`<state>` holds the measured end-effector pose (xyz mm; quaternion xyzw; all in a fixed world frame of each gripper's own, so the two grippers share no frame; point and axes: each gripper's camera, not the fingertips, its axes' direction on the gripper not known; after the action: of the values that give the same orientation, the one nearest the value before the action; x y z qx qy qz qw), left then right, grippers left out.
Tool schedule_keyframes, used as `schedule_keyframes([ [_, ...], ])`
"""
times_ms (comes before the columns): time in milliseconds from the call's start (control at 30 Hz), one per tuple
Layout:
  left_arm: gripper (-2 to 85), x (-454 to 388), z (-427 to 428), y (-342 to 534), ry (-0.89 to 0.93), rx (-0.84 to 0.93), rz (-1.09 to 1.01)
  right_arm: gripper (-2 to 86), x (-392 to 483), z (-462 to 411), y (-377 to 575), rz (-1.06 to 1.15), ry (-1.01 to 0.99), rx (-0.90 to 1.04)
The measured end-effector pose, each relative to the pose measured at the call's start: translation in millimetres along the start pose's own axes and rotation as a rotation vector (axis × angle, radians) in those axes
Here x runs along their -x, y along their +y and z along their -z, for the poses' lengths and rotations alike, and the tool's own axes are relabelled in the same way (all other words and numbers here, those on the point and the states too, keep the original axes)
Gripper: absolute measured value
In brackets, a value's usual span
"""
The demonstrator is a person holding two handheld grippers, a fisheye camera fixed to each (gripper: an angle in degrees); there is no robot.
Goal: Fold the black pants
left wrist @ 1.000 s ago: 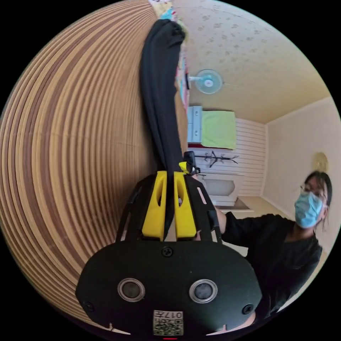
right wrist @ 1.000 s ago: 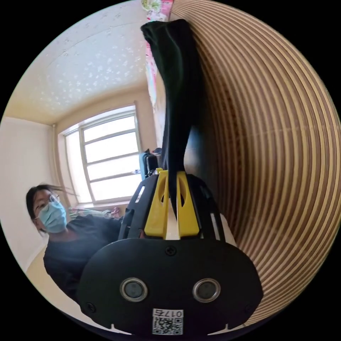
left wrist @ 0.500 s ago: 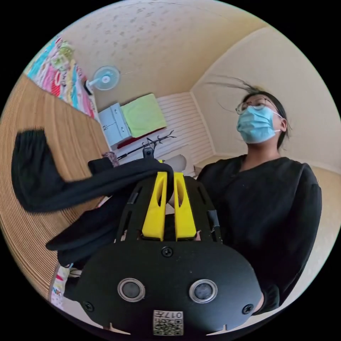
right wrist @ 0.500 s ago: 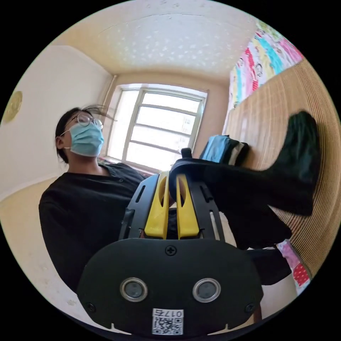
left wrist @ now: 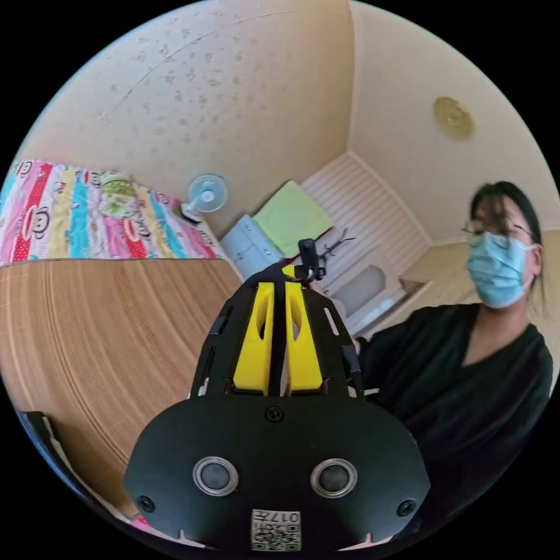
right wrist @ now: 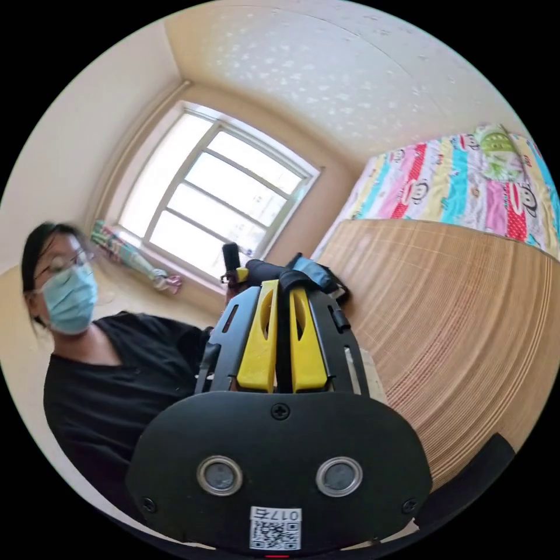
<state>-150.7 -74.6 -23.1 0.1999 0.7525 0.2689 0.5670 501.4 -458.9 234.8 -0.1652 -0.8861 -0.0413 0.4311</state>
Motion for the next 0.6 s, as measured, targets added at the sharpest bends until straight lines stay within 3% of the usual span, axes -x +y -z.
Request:
schedule_keyframes([
  [167,4.0,142.4,-75.2,-15.0,-0.253,0.111,0.164,1.0,-126.6,-73.3,-39.7,-0.116,0.131,0.094],
  [233,4.0,177.0,-100.1,3.3,-0.277,0.147,0.190,1.3,-158.1,-99.8,-29.3,-0.136,0.171,0.130],
  [433,4.1,227.0,-163.2,143.7,-0.209,0.190,0.409,2.6,-240.6,-164.6,110.5,-0.300,0.099,0.188],
  [600,5.1,236.9,-212.3,276.5,-0.216,0.282,0.709,5.6,-311.5,-212.7,267.2,-0.589,0.031,0.305],
])
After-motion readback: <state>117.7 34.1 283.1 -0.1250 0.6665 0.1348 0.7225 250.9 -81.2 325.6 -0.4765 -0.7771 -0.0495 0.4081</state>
